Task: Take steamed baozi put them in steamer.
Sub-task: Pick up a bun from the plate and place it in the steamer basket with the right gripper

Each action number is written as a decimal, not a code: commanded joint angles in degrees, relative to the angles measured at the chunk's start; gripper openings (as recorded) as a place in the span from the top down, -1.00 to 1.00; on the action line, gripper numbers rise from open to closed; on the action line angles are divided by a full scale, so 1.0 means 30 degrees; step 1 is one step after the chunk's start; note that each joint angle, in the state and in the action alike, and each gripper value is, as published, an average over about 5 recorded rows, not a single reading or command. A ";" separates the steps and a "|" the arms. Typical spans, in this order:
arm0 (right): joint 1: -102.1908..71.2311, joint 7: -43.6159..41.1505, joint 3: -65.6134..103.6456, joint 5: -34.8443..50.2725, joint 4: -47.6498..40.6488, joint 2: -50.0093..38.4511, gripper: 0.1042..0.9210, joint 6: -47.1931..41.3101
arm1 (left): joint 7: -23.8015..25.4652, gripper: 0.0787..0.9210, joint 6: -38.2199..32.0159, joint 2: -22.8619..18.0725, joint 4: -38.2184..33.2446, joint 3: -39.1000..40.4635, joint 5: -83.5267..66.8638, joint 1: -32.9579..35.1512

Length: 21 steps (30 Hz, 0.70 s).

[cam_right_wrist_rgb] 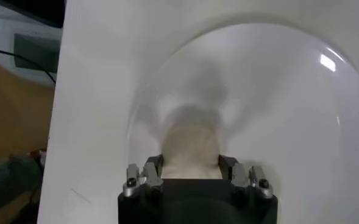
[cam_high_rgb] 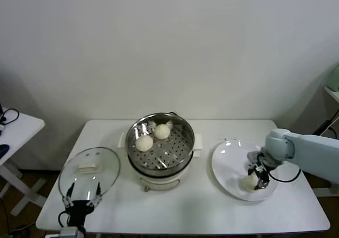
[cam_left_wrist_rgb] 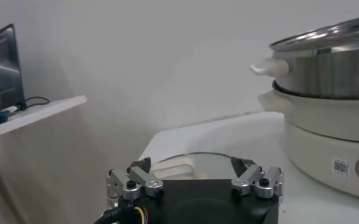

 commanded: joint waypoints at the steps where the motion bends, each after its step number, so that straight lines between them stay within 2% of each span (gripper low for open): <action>1: 0.5322 -0.0676 -0.3451 0.0933 0.1061 0.0183 -0.26 0.0794 | 0.0006 -0.77 0.0025 -0.0016 -0.0055 0.0010 0.0039 0.0009; 10: 1.1730 -0.1870 -0.4560 0.2662 0.1602 0.2330 -0.27 0.3124 | 0.0010 -0.77 0.0080 -0.0150 -0.0158 0.0119 0.0311 0.0060; 15: 1.2792 -0.1957 -0.2459 0.3141 0.1875 0.4020 -0.28 0.4401 | 0.0012 -0.77 0.0103 -0.0175 -0.0221 0.0094 0.0408 0.0143; 21: 1.2932 -0.1063 -0.0523 0.3378 0.2745 0.6015 -0.28 0.7293 | 0.0006 -0.77 0.0082 -0.0192 -0.0234 0.0034 0.0461 0.0257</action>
